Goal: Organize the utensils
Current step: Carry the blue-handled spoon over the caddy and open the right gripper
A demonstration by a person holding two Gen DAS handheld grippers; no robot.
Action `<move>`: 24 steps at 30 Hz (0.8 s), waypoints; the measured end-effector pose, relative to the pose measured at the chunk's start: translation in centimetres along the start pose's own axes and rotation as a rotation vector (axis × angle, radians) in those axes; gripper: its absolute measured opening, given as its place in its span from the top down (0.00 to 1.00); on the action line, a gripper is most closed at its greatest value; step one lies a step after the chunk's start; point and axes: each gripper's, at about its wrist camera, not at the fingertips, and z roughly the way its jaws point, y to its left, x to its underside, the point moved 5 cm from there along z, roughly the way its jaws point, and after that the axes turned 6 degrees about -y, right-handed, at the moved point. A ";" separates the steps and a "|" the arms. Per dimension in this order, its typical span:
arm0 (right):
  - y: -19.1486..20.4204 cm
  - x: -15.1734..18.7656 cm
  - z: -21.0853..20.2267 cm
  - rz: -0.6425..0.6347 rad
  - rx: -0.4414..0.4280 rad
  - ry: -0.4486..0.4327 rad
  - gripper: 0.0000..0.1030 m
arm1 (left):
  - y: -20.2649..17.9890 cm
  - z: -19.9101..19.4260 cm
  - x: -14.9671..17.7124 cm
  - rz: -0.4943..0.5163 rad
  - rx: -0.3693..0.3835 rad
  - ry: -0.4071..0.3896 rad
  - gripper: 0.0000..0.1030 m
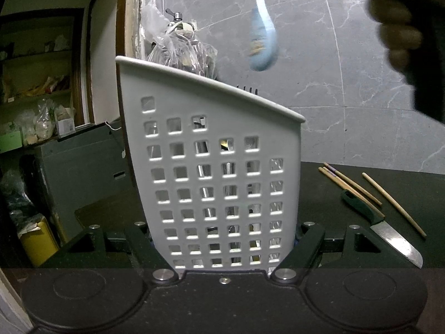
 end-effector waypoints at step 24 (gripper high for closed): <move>4.0 9.6 1.8 -0.068 -0.075 0.205 0.94 | 0.0 -0.2 0.2 -0.002 0.002 -0.007 0.25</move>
